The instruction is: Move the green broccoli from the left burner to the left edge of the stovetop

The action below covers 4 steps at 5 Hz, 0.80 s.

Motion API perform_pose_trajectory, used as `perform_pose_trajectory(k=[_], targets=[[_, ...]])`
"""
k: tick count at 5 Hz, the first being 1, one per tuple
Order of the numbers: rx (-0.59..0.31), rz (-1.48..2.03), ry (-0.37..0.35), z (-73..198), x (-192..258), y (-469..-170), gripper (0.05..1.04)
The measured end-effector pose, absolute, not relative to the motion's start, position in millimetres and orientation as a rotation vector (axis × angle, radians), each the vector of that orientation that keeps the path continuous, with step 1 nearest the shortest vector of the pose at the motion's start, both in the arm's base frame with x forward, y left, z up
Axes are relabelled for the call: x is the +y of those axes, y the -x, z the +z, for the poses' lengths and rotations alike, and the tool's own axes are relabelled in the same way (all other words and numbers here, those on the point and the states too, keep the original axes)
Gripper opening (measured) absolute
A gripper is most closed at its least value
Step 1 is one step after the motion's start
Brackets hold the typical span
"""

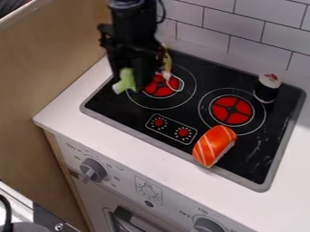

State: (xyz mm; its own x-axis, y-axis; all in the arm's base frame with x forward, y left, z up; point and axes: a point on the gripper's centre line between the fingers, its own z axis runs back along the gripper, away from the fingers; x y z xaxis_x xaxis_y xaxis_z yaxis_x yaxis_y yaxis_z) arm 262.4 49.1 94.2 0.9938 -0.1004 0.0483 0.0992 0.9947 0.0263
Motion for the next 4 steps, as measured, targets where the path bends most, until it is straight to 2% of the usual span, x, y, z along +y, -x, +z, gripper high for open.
perform_pose_trajectory(k=[2, 3, 4], targets=[[-0.074, -0.136, -0.07, 78, 74, -254, 0.537], [-0.062, -0.15, -0.068, 67, 75, -255, 0.537], [-0.031, -0.163, -0.013, 56, 70, -260, 0.537]])
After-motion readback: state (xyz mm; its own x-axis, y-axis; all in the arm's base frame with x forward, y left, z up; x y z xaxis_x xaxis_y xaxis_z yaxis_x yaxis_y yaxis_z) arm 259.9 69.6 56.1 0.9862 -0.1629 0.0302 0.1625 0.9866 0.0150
